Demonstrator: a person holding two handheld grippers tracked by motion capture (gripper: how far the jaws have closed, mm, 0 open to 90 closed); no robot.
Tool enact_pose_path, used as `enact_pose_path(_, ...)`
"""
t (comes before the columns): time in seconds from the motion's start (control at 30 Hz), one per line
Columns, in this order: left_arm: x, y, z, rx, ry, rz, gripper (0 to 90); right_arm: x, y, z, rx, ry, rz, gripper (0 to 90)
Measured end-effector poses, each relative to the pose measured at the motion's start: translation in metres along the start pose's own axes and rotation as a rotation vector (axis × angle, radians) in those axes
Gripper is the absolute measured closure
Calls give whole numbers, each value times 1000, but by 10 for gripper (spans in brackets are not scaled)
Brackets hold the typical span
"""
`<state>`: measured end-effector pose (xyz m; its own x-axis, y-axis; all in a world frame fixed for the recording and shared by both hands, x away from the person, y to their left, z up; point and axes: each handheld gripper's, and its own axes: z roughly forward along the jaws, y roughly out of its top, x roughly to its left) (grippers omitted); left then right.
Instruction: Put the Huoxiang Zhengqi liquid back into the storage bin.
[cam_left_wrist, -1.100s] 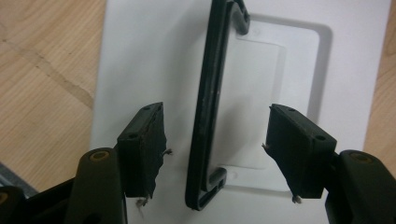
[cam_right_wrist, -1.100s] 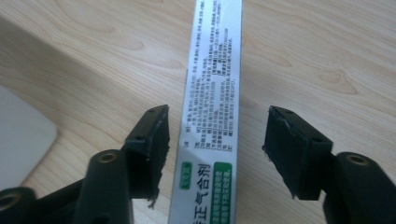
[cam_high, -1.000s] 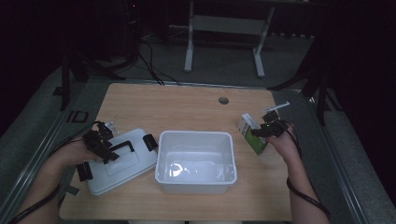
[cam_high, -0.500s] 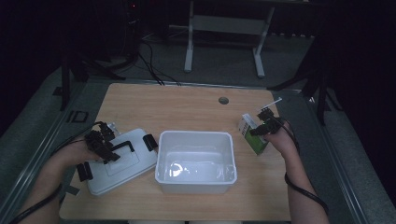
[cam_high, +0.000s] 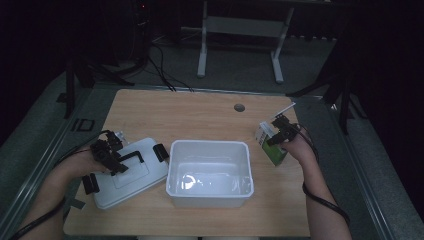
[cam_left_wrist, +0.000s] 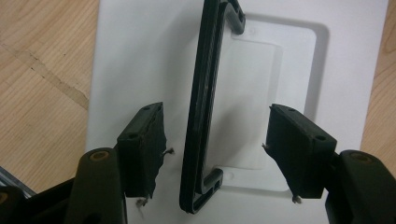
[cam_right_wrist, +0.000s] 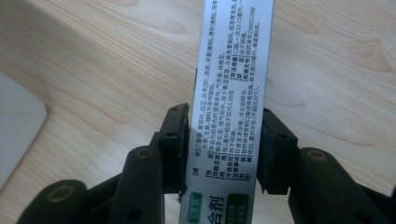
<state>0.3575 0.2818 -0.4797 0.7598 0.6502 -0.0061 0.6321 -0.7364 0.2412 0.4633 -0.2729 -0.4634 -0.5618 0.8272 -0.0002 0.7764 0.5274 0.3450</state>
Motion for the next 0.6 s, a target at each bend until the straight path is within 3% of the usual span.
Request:
enact_pose_path(0.2,-1,1,3,4,-2,-1,380,-1,0,-1,-5,-17,15,631)
enact_pose_path(0.4,0,4,0,3,8,3,380,-2,-2,-4,-16,-5,-7,634)
enact_pose_path(0.5,-1,4,-1,2,12,4,380,-2,-4,-12,-28,20,-25,636)
enact_pose_path(0.6,-1,4,-2,1,13,7,380,-3,-5,-19,-30,15,-36,637)
